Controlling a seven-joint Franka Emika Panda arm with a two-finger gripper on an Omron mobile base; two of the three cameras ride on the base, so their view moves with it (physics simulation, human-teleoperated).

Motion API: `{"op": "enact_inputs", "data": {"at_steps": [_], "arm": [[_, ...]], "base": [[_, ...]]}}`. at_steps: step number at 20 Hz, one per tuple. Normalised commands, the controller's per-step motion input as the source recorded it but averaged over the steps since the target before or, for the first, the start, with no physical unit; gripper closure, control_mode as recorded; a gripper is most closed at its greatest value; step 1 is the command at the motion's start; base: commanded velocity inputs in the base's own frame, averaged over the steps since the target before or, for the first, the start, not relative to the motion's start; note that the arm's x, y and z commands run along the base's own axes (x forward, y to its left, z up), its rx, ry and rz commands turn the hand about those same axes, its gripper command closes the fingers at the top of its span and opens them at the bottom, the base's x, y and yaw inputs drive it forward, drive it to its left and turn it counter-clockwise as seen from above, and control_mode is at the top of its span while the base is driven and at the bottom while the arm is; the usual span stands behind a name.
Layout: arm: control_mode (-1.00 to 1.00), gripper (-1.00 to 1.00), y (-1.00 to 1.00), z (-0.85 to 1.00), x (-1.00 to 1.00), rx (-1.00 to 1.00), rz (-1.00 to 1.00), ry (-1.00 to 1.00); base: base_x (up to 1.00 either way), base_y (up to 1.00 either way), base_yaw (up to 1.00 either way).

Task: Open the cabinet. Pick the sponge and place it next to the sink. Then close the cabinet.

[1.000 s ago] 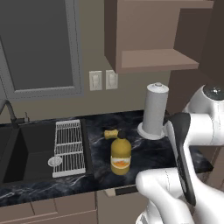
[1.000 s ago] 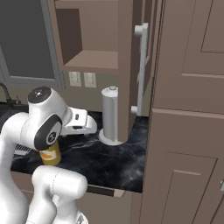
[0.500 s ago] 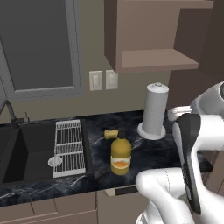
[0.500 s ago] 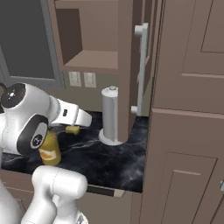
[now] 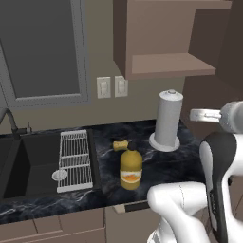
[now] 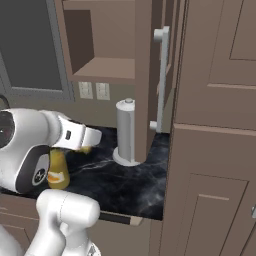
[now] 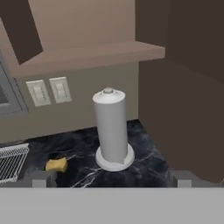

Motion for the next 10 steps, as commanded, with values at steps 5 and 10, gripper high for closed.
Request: {"op": "enact_inputs", "data": {"at_steps": [5,10], "arm": [[-1.00,-1.00,0.00,0.65,-0.53,0.00,0.00,-0.08],[-1.00,-1.00,0.00,0.45,-0.41,0.00,0.00,-0.09]], "base": [[0.00,0.00,0.00],[0.00,0.00,0.00]]}}
